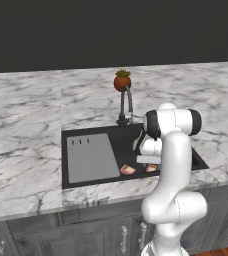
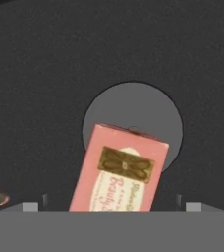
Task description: Pick up the bar soap and bar soap from the sink, and place them back in the cabinet, and close the cabinet door.
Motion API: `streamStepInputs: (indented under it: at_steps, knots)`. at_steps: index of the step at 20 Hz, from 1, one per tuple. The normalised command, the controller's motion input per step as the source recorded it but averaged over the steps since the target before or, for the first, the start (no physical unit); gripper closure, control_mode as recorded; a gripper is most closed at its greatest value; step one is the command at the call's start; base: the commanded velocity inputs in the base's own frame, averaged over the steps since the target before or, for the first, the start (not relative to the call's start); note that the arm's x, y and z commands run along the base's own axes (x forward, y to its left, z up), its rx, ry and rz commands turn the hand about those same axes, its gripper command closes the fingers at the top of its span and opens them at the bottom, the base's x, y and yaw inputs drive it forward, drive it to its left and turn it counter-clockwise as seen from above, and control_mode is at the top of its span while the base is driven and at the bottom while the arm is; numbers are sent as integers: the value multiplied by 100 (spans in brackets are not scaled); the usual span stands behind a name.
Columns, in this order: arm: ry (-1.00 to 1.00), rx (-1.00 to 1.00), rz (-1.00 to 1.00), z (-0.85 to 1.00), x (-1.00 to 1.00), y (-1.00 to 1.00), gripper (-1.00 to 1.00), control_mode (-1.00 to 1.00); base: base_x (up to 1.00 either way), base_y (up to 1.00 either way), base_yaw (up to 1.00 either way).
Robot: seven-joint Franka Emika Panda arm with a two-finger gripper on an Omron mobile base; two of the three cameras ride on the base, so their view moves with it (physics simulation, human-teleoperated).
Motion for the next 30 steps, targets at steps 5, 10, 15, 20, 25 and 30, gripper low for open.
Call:
streamStepInputs:
  at_steps: [5,10,15,20,25,30]
  knots:
    - [0,0,0,-14,0,0,-100,-100,0,0,0]
    - [0,0,0,-13,0,0,-100,-100,0,0,0]
    - [0,0,0,-13,0,0,-100,-100,0,0,0]
    - [0,0,0,-13,0,0,-100,-100,0,0,0]
    - [0,0,0,-12,0,0,-100,-100,0,0,0]
    - [0,0,0,-1,0,0,-100,-100,0,0,0]
